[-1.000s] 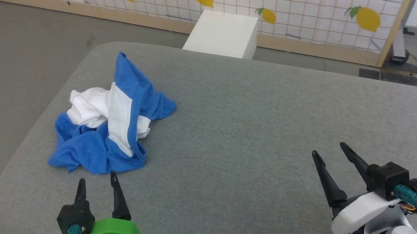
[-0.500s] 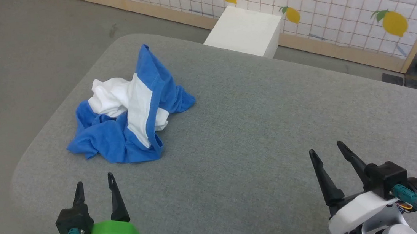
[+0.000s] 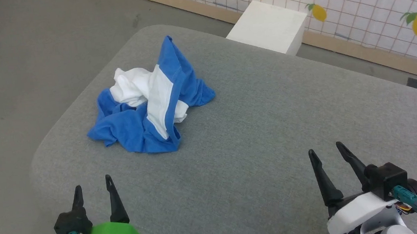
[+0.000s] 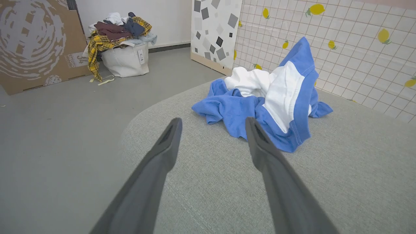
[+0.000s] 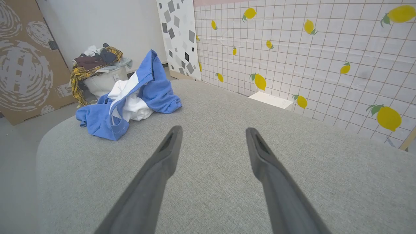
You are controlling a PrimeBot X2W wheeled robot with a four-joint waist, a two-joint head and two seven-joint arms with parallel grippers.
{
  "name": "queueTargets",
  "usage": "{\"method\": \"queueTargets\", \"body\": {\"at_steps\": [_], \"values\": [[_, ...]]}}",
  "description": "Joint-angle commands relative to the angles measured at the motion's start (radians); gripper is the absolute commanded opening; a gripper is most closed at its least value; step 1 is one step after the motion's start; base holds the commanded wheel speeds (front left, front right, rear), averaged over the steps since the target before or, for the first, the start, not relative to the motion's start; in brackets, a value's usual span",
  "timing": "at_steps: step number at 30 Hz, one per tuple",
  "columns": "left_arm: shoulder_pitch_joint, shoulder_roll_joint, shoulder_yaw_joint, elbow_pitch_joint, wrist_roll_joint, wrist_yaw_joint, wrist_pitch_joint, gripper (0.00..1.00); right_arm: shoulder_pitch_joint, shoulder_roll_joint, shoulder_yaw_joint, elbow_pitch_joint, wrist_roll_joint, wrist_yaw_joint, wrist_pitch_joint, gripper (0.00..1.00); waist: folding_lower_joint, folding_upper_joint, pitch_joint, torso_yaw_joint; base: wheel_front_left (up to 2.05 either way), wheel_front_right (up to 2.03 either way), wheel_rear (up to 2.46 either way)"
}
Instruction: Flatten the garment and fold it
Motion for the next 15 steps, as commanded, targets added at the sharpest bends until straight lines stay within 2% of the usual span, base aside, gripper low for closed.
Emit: {"method": "queueTargets", "body": {"at_steps": [1, 15], "values": [[-0.009, 0.008, -0.002, 0.005, -0.011, 0.011, -0.010, 1.00, -0.018, 0.001, 0.003, 0.006, 0.009, -0.001, -0.010, 1.00, 0.0000, 0.0000, 0.000, 0.012, 0.00, 0.00, 0.00], [-0.006, 0.017, 0.005, 0.008, -0.046, 0.046, -0.040, 1.00, -0.021, 0.001, 0.011, 0.025, 0.027, -0.001, -0.032, 1.00, 0.0000, 0.0000, 0.002, 0.076, 0.00, 0.00, 0.00]]}}
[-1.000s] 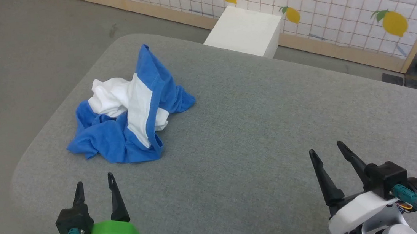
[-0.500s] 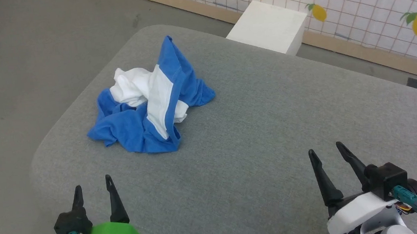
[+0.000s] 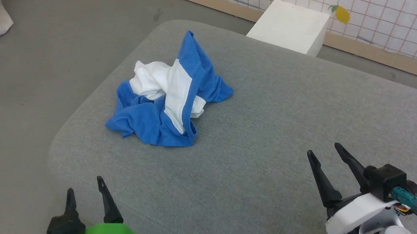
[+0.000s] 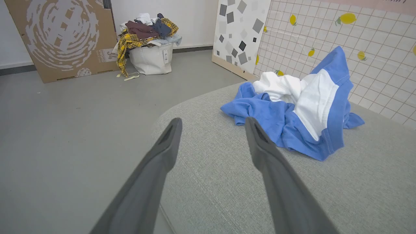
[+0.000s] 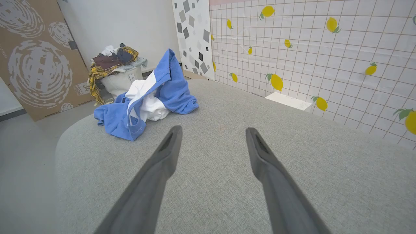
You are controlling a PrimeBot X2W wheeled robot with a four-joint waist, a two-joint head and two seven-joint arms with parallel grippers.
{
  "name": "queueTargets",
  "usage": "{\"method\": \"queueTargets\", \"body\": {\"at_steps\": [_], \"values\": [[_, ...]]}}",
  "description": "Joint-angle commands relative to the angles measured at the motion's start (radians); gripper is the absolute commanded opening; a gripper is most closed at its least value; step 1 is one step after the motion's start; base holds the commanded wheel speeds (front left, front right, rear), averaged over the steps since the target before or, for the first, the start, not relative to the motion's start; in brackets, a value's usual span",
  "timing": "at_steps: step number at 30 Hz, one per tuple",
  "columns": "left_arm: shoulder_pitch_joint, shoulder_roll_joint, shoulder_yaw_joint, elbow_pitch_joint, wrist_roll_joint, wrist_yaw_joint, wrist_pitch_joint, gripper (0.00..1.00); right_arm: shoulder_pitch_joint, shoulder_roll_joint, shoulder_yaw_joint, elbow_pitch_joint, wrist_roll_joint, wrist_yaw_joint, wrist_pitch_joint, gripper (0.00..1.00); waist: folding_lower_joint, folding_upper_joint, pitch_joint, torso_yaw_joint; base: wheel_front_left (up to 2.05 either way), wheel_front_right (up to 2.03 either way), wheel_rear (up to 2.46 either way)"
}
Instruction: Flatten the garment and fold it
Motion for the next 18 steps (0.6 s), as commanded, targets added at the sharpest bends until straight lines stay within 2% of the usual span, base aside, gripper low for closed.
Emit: {"method": "queueTargets", "body": {"at_steps": [1, 4, 8, 18], "values": [[-0.007, 0.009, 0.003, 0.001, -0.009, 0.011, -0.013, 1.00, -0.017, 0.001, 0.003, 0.006, 0.010, -0.001, -0.012, 1.00, 0.0000, 0.0000, 0.001, 0.010, 0.00, 0.00, 0.00], [-0.020, 0.013, 0.007, -0.004, -0.027, 0.008, -0.019, 1.00, -0.016, 0.001, 0.002, 0.008, 0.014, -0.001, -0.014, 1.00, 0.0000, 0.0000, 0.004, 0.014, 0.00, 0.00, 0.00], [-0.074, 0.031, 0.011, 0.004, -0.048, -0.028, -0.018, 1.00, -0.017, 0.001, -0.002, 0.000, 0.008, -0.001, -0.007, 1.00, 0.0000, 0.0000, 0.024, -0.015, 0.00, 0.00, 0.00], [-0.388, 0.080, 0.012, 0.166, -0.113, -0.105, 0.110, 1.00, -0.050, 0.001, -0.002, -0.046, -0.039, -0.001, 0.030, 1.00, 0.0000, 0.0000, 0.159, -0.170, 0.00, 0.00, 0.00]]}}
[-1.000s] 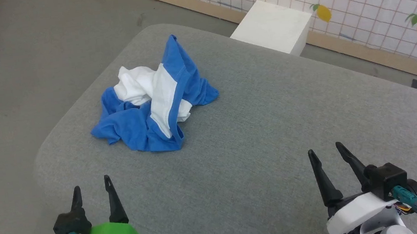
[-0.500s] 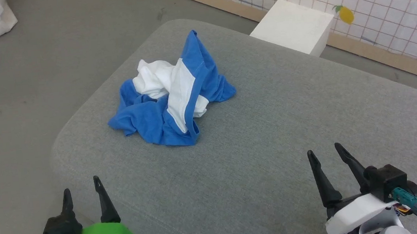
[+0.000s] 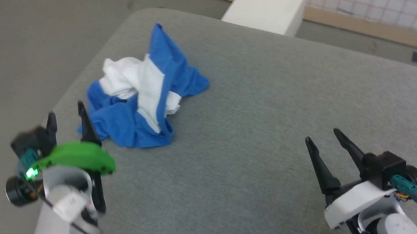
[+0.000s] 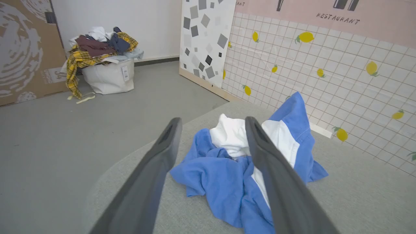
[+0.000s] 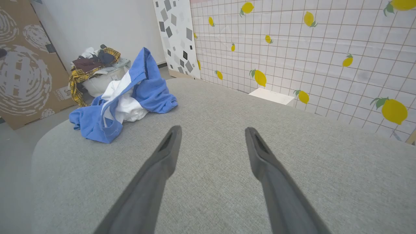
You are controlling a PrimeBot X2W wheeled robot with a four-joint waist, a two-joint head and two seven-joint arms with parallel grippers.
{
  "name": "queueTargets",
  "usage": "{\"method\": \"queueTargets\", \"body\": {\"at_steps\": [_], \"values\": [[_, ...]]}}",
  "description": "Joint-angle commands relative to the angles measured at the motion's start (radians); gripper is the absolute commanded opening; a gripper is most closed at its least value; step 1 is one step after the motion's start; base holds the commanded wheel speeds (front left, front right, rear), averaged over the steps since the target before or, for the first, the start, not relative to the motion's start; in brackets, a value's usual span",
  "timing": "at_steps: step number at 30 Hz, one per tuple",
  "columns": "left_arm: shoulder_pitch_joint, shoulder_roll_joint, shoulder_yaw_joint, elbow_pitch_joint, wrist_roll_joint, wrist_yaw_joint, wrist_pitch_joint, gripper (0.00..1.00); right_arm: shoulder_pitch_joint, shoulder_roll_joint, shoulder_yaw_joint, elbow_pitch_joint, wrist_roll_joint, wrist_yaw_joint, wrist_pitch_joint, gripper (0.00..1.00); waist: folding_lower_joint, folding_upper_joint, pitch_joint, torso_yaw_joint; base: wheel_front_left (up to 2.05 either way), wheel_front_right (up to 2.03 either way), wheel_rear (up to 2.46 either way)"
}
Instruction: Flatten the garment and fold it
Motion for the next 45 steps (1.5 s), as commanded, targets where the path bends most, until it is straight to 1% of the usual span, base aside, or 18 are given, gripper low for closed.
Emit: {"method": "queueTargets", "body": {"at_steps": [1, 5, 9, 12, 16, 21, 24, 27, 28, 29, 30, 31, 34, 38, 40, 45], "values": [[-0.055, 0.005, 0.001, 0.028, -0.020, -0.008, 0.017, 1.00, -0.023, -0.001, 0.000, -0.014, -0.014, -0.001, 0.007, 1.00, 0.0000, 0.0000, 0.104, -0.104, 0.00, 0.00, 0.00], [-0.188, 0.005, 0.014, 0.124, -0.067, -0.030, 0.078, 1.00, -0.047, -0.001, 0.000, -0.042, -0.035, -0.001, 0.024, 1.00, 0.0000, 0.0000, 0.186, -0.179, 0.00, 0.00, 0.00], [-0.320, 0.022, 0.022, 0.240, -0.104, -0.052, 0.156, 1.00, -0.071, -0.002, 0.000, -0.065, -0.056, -0.001, 0.035, 1.00, 0.0000, 0.0000, 0.266, -0.244, 0.00, 0.00, 0.00], [-0.394, 0.041, 0.032, 0.321, -0.121, -0.045, 0.224, 1.00, -0.088, -0.002, -0.002, -0.076, -0.061, -0.001, 0.037, 1.00, 0.0000, 0.0000, 0.317, -0.291, 0.00, 0.00, 0.00], [-0.456, 0.075, 0.050, 0.417, -0.139, -0.013, 0.321, 1.00, -0.112, -0.003, -0.002, -0.086, -0.060, -0.001, 0.032, 1.00, 0.0000, 0.0000, 0.373, -0.345, 0.00, 0.00, 0.00], [-0.452, 0.129, 0.074, 0.506, -0.154, 0.052, 0.459, 1.00, -0.131, -0.002, 0.000, -0.084, -0.053, -0.001, 0.017, 1.00, 0.0000, 0.0000, 0.409, -0.396, 0.00, 0.00, 0.00], [-0.419, 0.162, 0.087, 0.535, -0.164, 0.080, 0.529, 1.00, -0.135, -0.002, -0.002, -0.074, -0.049, -0.001, 0.005, 1.00, 0.0000, 0.0000, 0.418, -0.409, 0.00, 0.00, 0.00], [-0.374, 0.176, 0.099, 0.546, -0.181, 0.090, 0.585, 1.00, -0.134, -0.002, -0.007, -0.060, -0.047, -0.001, -0.003, 1.00, 0.0000, 0.0000, 0.411, -0.408, 0.00, 0.00, 0.00], [-0.357, 0.179, 0.101, 0.547, -0.189, 0.089, 0.608, 0.95, -0.134, -0.002, -0.009, -0.053, -0.045, -0.001, -0.006, 1.00, 0.0000, 0.0000, 0.402, -0.405, 0.00, 0.00, 0.00], [-0.346, 0.183, 0.102, 0.544, -0.193, 0.088, 0.622, 0.45, -0.134, -0.002, -0.009, -0.047, -0.043, -0.001, -0.009, 1.00, 0.0000, 0.0000, 0.394, -0.402, 0.00, 0.00, 0.00], [-0.332, 0.191, 0.101, 0.536, -0.194, 0.084, 0.631, 0.18, -0.135, -0.002, -0.008, -0.040, -0.040, -0.001, -0.013, 1.00, 0.0000, 0.0000, 0.381, -0.397, 0.00, 0.00, 0.00], [-0.323, 0.199, 0.099, 0.524, -0.191, 0.081, 0.628, 0.00, -0.135, -0.002, -0.008, -0.035, -0.039, -0.001, -0.017, 1.00, 0.0000, 0.0000, 0.366, -0.392, 0.00, 0.00, 0.00], [-0.304, 0.234, 0.102, 0.462, -0.169, 0.081, 0.563, 0.00, -0.132, -0.002, -0.007, -0.017, -0.033, -0.001, -0.024, 1.00, 0.0000, 0.0000, 0.313, -0.375, 0.00, 0.00, 0.00], [-0.284, 0.288, 0.100, 0.340, -0.106, 0.094, 0.393, 0.00, -0.113, -0.001, -0.007, 0.013, -0.012, -0.001, -0.038, 1.00, 0.0000, 0.0000, 0.212, -0.353, 0.00, 0.00, 0.00], [-0.281, 0.309, 0.098, 0.270, -0.079, 0.094, 0.311, 0.00, -0.098, -0.001, -0.007, 0.027, 0.001, -0.001, -0.043, 1.00, 0.0000, 0.0000, 0.162, -0.348, 0.00, 0.00, 0.00], [-0.311, 0.335, 0.065, 0.119, -0.013, 0.082, 0.169, 0.00, -0.051, -0.001, -0.017, 0.053, 0.026, -0.001, -0.053, 1.00, 0.0000, 0.0000, 0.053, -0.344, 0.00, 0.00, 0.00]]}}
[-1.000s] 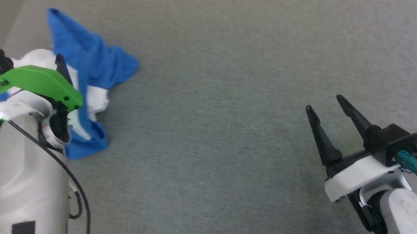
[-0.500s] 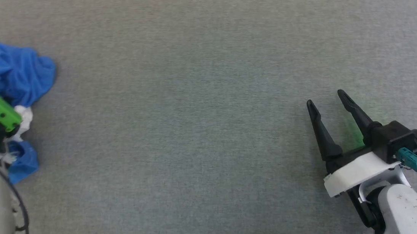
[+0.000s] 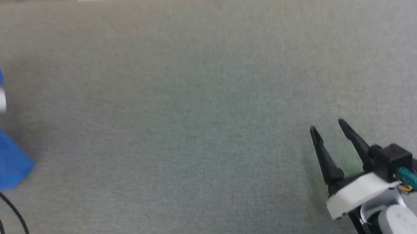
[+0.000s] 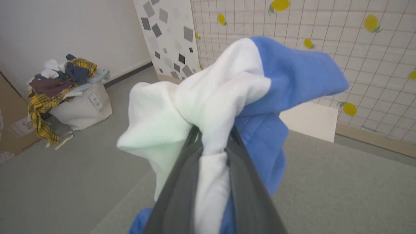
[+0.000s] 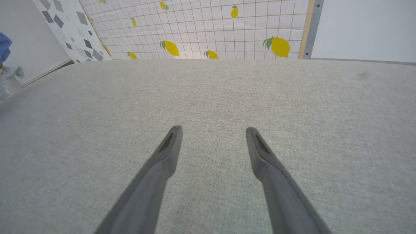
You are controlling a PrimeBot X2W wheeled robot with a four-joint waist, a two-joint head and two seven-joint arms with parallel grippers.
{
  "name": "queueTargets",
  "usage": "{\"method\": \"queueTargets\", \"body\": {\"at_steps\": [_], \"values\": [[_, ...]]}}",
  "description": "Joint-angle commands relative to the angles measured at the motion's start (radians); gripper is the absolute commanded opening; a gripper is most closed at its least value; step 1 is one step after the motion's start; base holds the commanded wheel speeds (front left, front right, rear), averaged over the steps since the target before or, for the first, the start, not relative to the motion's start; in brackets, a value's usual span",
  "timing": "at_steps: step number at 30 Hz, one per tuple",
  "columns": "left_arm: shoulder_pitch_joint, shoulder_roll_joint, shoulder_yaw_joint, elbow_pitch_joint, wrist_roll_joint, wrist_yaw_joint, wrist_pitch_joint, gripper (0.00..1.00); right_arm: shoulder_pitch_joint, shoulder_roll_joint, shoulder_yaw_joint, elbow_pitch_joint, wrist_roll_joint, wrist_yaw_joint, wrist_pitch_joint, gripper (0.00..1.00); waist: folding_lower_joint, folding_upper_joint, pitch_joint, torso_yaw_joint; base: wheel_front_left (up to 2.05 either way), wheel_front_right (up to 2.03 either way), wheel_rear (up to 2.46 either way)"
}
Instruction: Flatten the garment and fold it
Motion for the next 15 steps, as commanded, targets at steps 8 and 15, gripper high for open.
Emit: {"method": "queueTargets", "body": {"at_steps": [8, 15], "values": [[-0.122, -0.055, -0.125, -0.192, 0.051, -0.077, -0.109, 0.00, 0.046, 0.000, -0.012, 0.013, 0.030, -0.001, -0.015, 1.00, -0.0001, 0.0000, -0.241, -0.007, 0.00, 0.00, 0.00], [-0.125, -0.215, -0.280, -0.260, 0.035, -0.129, -0.112, 0.00, 0.075, 0.000, -0.012, 0.011, 0.028, -0.001, -0.006, 1.00, -0.0001, 0.0000, -0.284, -0.097, 0.00, 0.00, 0.00]]}}
